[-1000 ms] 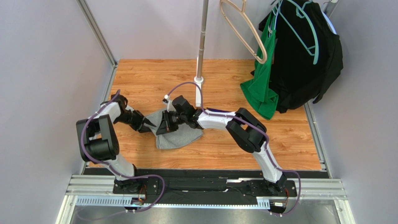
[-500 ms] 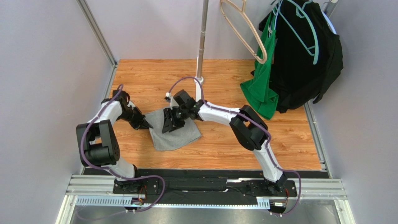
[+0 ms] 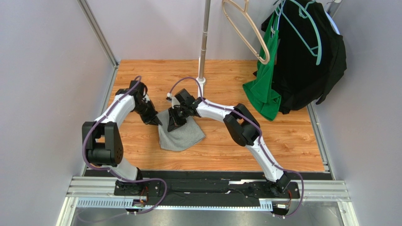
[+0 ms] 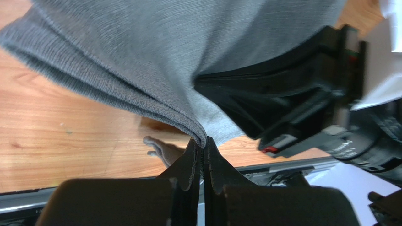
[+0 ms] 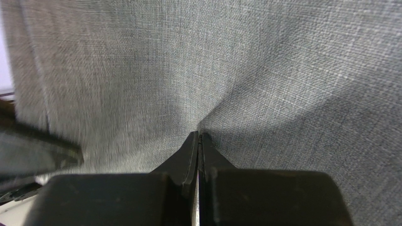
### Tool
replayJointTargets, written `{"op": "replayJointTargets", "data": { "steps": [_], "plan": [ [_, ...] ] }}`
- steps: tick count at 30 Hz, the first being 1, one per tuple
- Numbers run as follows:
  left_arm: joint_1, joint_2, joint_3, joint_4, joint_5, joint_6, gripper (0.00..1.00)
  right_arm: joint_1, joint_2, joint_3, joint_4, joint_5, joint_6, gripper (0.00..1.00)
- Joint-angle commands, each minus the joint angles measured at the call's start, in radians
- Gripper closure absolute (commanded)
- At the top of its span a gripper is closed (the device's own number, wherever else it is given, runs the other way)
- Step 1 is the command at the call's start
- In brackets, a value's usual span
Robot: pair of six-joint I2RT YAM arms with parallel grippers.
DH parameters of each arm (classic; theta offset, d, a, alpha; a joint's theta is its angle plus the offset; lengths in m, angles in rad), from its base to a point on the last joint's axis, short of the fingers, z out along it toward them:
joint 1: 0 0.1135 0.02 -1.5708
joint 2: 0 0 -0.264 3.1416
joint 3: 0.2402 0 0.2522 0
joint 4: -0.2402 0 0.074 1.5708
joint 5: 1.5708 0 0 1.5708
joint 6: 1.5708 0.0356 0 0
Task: Fold the napkin into a case and place the utensils inside
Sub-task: Fold the lower triangle-folded napkin at the center of the board.
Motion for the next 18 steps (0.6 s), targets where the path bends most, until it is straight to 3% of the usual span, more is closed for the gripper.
{"op": "replayJointTargets", "data": {
  "steps": [1,10,18],
  "plan": [
    [-0.085,0.060,0.102,-0.025,-0.048,-0.039,1.00,0.001,0.015,-0.010,0.006,0.023,0.008,1.00],
    [-0.172,0.205,0.214,-0.034,-0.086,-0.052,1.00,-0.093,-0.127,-0.177,0.153,-0.100,0.141,1.00],
    [-0.214,0.266,0.271,-0.037,-0.102,-0.071,1.00,-0.139,-0.204,-0.320,0.144,-0.115,0.091,1.00]
  ]
}}
